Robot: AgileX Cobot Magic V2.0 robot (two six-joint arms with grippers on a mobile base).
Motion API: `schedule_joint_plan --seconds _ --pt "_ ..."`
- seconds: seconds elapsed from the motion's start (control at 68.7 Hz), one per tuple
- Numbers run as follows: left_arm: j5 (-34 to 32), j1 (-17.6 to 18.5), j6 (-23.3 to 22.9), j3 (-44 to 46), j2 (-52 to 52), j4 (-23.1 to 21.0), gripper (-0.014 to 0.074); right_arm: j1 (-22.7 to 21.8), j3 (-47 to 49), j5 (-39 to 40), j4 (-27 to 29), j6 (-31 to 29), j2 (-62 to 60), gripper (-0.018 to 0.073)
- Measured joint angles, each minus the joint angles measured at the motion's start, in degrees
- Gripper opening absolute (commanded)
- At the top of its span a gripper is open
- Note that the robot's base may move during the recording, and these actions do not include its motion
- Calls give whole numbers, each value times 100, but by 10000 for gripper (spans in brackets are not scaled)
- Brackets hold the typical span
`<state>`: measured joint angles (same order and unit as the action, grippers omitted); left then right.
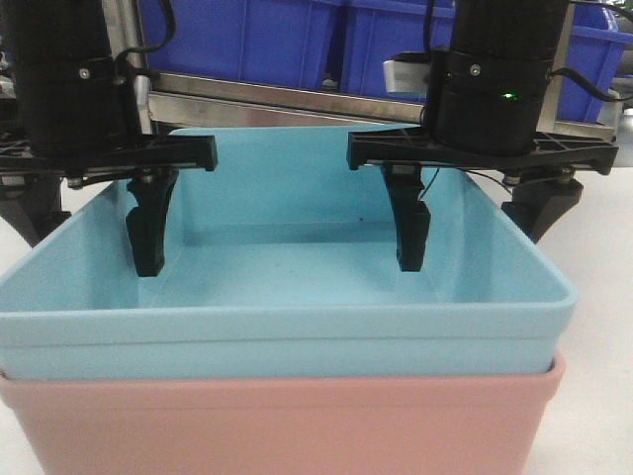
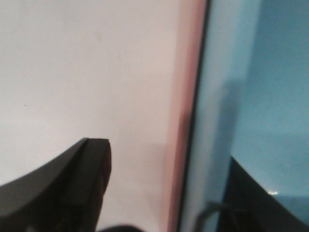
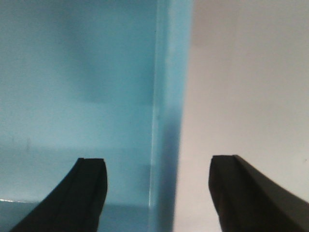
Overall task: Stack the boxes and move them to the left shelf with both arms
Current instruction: 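Lower both grippers onto opposite walls of the stacked boxes, then close both grippers on the walls and lift the stacked boxes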
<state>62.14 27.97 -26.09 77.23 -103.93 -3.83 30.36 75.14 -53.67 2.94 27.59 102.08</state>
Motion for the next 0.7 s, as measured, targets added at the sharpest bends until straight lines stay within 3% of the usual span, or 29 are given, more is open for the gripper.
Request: schedule_joint_plan --seconds 0.306,0.437,0.568,0.699 --pt "0 0 0 0 -26 0 294 0 0 12 0 0 0 530" --pt "0 0 0 0 -26 0 288 0 0 12 0 0 0 489" --pt "0 0 0 0 -26 0 173 0 0 12 0 0 0 370" --pt "-11 0 0 0 -26 -81 -15 0 0 -13 0 0 0 127"
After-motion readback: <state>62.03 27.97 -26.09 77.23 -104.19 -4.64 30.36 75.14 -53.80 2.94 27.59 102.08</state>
